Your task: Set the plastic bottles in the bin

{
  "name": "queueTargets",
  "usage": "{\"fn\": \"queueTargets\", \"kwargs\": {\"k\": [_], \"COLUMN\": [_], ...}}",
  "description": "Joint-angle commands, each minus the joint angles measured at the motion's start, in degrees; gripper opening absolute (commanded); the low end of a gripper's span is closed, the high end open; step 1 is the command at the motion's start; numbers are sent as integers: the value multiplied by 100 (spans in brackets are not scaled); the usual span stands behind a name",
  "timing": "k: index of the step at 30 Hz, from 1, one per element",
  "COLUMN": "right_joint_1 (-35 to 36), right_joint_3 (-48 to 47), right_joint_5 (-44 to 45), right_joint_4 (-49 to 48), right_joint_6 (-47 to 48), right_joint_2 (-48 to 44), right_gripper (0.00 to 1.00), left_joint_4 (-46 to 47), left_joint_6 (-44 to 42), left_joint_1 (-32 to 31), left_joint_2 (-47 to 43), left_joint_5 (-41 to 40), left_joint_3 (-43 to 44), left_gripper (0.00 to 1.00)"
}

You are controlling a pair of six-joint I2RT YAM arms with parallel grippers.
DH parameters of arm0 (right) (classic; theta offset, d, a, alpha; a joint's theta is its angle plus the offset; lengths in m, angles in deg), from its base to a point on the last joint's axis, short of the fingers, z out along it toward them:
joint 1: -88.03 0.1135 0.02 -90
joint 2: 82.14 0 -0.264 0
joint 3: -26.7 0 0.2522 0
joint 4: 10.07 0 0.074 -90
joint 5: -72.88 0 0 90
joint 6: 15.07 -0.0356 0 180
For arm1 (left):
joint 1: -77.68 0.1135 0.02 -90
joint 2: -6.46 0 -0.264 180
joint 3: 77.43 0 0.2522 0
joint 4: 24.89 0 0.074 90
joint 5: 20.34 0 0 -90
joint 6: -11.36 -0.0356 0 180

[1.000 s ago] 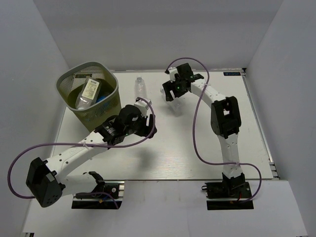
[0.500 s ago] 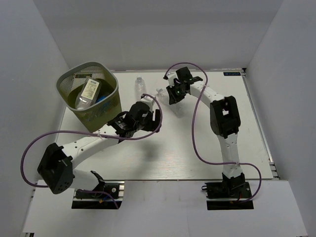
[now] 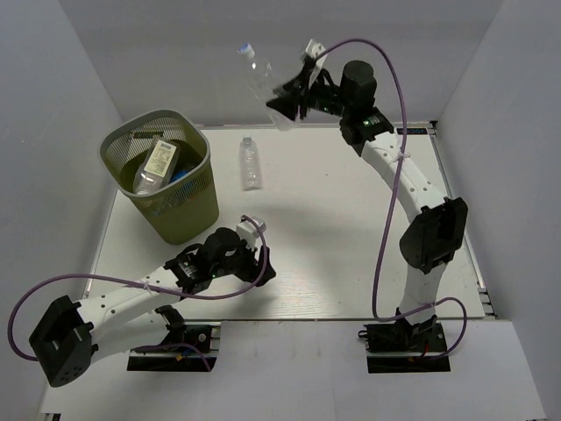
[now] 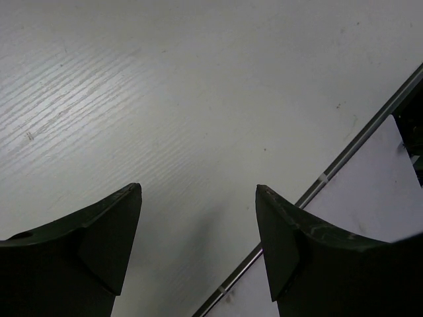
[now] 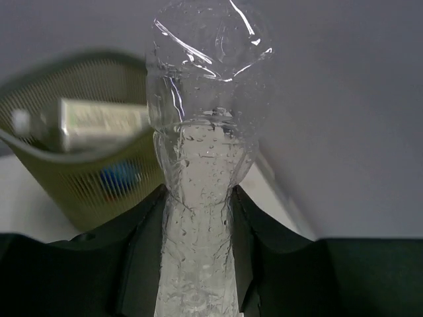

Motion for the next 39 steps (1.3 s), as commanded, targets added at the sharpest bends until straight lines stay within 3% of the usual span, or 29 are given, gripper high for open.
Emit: {"fn": "queueTargets", "kwargs": {"k": [1, 5, 7, 10, 15, 19, 21, 22, 23, 27, 34, 38, 39], "right_joint_1": [304, 822, 973, 1350, 1939, 2204, 2326, 2362, 2362, 2371, 2187, 1695, 1459], "right_joint_3": [-658, -1477, -2186, -2918, -2560, -3025, -2956, -2929, -2816, -2692, -2394, -1831, -1604], "right_joint_5": [-667, -747, -555, -168, 429, 747, 800, 844, 879, 757, 879, 1248, 1344], "right_joint_4": [-2250, -3935, -4263, -4484, -4994, -4881, -4898, -4854, -4845, -4705, -4669, -4303, -4126], "right_joint_6": [-1560, -2320, -2541, -2490, -2085, -2014, -2049, -2066, -2110, -2041, -1751, -1443, -1234], "right_joint_2": [344, 1013, 1435, 2199, 2227, 2745, 2790, 2799, 2799, 2816, 2361, 1587, 1151], "right_gripper": [8, 10, 10, 10, 13, 17, 32, 47, 75, 90, 85, 57, 26], "left_joint_4": [169, 222, 275, 275, 275, 170, 117, 47, 46, 117, 564, 565, 469], "left_joint_6": [94, 94, 94, 146, 305, 419, 472, 472, 472, 349, 296, 287, 470], "left_joint_1": [-101, -215, -216, -338, -461, -524, -629, -629, -629, -743, -910, -910, -910], "left_joint_2": [-130, 1, 72, 134, 187, 125, 125, 125, 177, 511, 1337, 1715, 1881], "left_joint_5": [172, 119, 119, 119, 119, -91, -294, -355, -478, -532, -750, -1733, -2371], "left_joint_3": [-30, -30, -30, -30, -83, -136, 4, 57, 118, 434, 847, 1278, 1384], "left_gripper": [79, 79, 79, 79, 79, 79, 81, 81, 82, 82, 83, 83, 84]}}
